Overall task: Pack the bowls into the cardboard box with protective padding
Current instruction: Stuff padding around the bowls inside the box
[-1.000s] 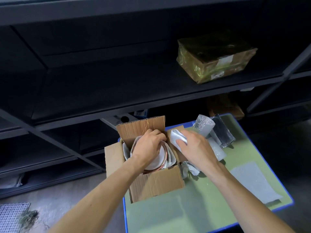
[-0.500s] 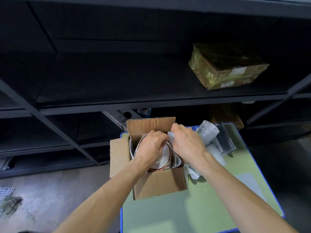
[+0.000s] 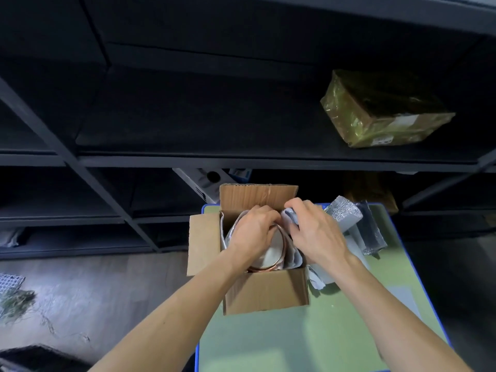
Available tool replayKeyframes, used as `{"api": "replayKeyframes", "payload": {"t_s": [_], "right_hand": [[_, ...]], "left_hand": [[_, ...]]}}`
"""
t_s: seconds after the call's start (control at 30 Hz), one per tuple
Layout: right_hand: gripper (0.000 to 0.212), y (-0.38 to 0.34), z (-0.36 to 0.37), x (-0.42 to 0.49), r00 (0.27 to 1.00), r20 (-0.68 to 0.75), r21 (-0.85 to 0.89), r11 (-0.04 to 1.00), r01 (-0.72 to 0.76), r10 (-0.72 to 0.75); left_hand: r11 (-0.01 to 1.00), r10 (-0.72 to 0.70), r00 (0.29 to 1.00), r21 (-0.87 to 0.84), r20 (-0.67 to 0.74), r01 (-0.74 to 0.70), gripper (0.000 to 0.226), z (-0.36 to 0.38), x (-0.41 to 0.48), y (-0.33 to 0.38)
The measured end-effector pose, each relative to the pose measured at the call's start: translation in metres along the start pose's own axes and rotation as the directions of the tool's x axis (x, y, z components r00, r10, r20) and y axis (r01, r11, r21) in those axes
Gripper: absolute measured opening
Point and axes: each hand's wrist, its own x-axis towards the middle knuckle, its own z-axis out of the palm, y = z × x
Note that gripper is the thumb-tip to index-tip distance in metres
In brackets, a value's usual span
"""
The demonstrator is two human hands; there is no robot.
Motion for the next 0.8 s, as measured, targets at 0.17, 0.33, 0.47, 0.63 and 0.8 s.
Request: {"api": "replayKeyframes", "payload": {"t_s": [0.17,0.33,0.47,0.63,0.8], "right_hand": [[0.019,-0.002,0.009,0.010,0.998,-0.048,0.005,1.000,0.030,-0.029],[0.015,-0.003,0.025,0.012,1.000,-0.002,-0.083,0.997,0.001,-0.001],[0.015,0.002,0.017,-0.001,0.995,-0.081,0.029,0.998,0.062,-0.059],[0.023,0.019,0.032,-0.002,0.993,-0.105,0.056,0.997,0.059,-0.053],[0.022,0.018,0.043,-0.001,0.996,-0.084,0.023,1.000,0.015,-0.013]], "left_hand": [[1.000,-0.008,1.000,-0.007,0.013,0.008,0.014,0.002,0.001,-0.002],[1.000,-0.006,1.000,0.010,0.028,0.006,0.015,0.003,0.001,-0.003],[1.000,0.002,1.000,0.006,0.005,-0.002,0.016,0.002,0.001,-0.003],[0.999,-0.012,1.000,-0.042,-0.028,0.011,0.021,0.003,0.001,-0.001],[0.998,-0.035,0.999,-0.050,-0.021,0.034,0.021,0.000,0.000,0.003]]}}
